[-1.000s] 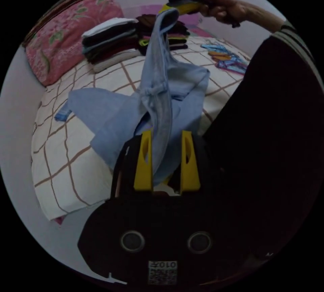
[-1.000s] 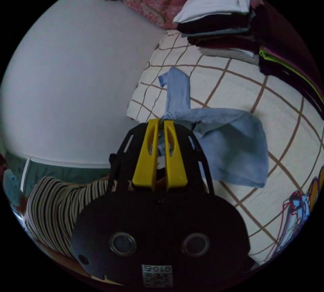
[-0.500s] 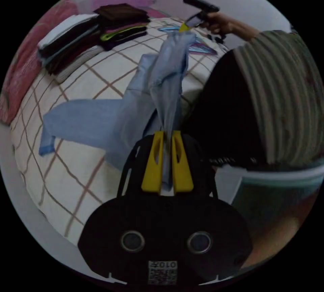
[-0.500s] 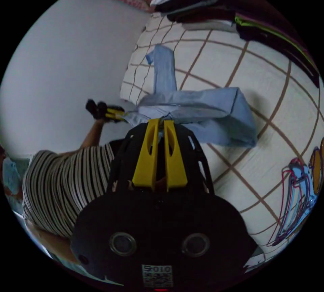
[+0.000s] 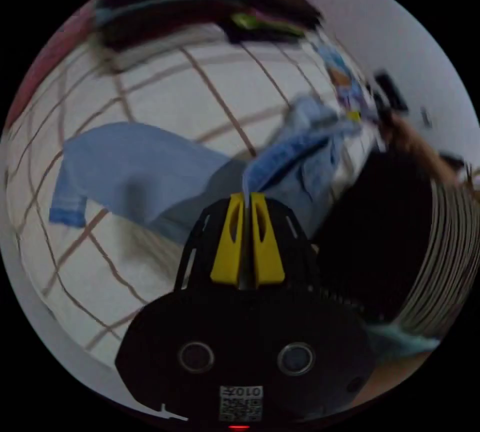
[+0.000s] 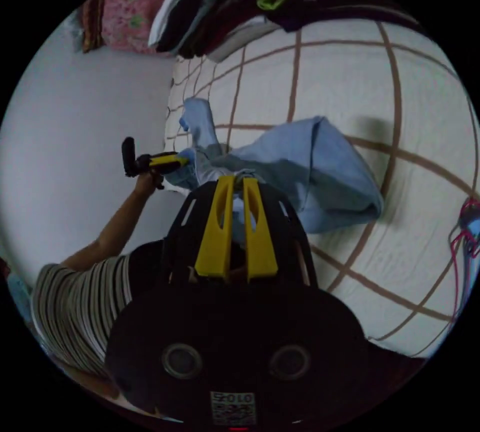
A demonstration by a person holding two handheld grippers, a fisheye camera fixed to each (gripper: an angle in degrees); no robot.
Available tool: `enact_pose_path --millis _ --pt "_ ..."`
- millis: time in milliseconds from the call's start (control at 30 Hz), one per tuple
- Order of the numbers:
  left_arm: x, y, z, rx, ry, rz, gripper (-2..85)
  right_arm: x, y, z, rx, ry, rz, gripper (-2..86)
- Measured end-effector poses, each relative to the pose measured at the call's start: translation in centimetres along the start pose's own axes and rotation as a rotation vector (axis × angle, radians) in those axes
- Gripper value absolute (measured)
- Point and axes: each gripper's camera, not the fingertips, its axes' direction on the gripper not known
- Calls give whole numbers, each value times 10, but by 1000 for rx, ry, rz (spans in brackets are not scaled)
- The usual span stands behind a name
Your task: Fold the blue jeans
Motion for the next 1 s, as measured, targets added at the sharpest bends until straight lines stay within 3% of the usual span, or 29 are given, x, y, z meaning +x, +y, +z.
enact_pose_path --millis 100,233,333,433,567,767,1000 --pt "-31 17 -14 150 84 -117 36 -29 3 -12 47 140 -197 37" --pt "-32 40 -27 240 37 -69 43 -47 3 -19 72 192 -322 35" --pt "-37 59 -34 313 139 9 50 -28 -14 -22 4 30 -233 33" --pt "-46 67 -41 271 291 97 65 -5 -31 -22 -53 -101 -127 32" --pt "-34 87 -89 310 107 213 96 -8 -51 -26 -88 -57 -128 31" --pt "2 140 -83 151 -240 268 133 -22 -71 -33 -105 -10 -139 31" --pt "-17 151 -18 135 -168 131 141 -39 -72 -47 -115 5 -136 32"
